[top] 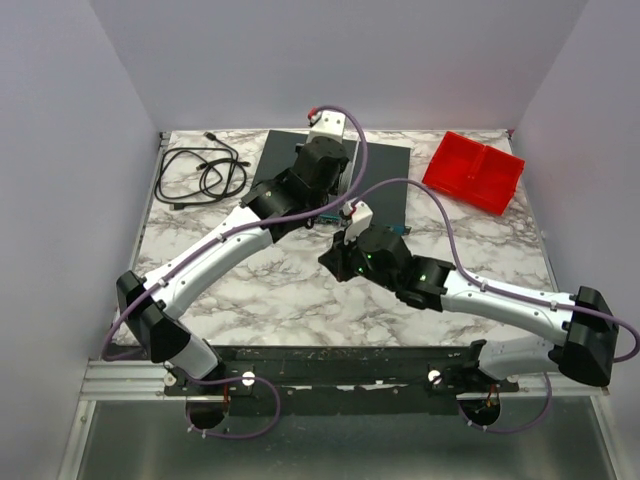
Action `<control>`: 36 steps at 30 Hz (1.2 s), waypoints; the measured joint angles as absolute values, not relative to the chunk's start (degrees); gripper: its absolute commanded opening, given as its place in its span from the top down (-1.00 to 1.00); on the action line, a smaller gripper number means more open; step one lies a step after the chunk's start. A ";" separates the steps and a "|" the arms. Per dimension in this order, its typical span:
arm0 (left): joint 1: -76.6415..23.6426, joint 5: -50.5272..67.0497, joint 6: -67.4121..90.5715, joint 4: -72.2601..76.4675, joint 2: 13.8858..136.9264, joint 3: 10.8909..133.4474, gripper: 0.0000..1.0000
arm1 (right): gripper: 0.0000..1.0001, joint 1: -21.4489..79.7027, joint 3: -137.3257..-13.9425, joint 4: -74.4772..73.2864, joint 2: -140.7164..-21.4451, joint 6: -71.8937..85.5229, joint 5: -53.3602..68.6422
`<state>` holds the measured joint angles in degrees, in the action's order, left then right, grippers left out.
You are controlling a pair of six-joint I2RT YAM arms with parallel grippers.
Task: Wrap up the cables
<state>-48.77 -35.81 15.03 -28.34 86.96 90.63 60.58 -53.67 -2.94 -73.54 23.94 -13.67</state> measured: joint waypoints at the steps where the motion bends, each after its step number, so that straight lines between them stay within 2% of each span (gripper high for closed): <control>1: -48.18 -35.24 16.23 -29.54 87.72 92.47 1.00 | 0.99 60.58 -53.06 -2.68 -73.23 23.97 -12.53; 12: -43.53 -29.89 23.66 -34.02 88.03 93.12 1.00 | 0.99 60.60 -49.10 -1.41 -72.25 24.99 -8.25; 20: -46.39 -30.15 20.99 -31.55 87.77 84.31 1.00 | 0.99 59.51 -60.42 -7.33 -72.03 21.15 -8.25; 28: -47.79 -27.77 17.47 -27.05 84.09 76.84 1.00 | 0.99 52.97 -63.83 -12.38 -71.22 18.22 -7.75; 36: -48.14 -19.29 11.46 -20.95 77.41 68.64 1.00 | 0.99 45.54 -65.71 -13.67 -70.61 16.36 -2.04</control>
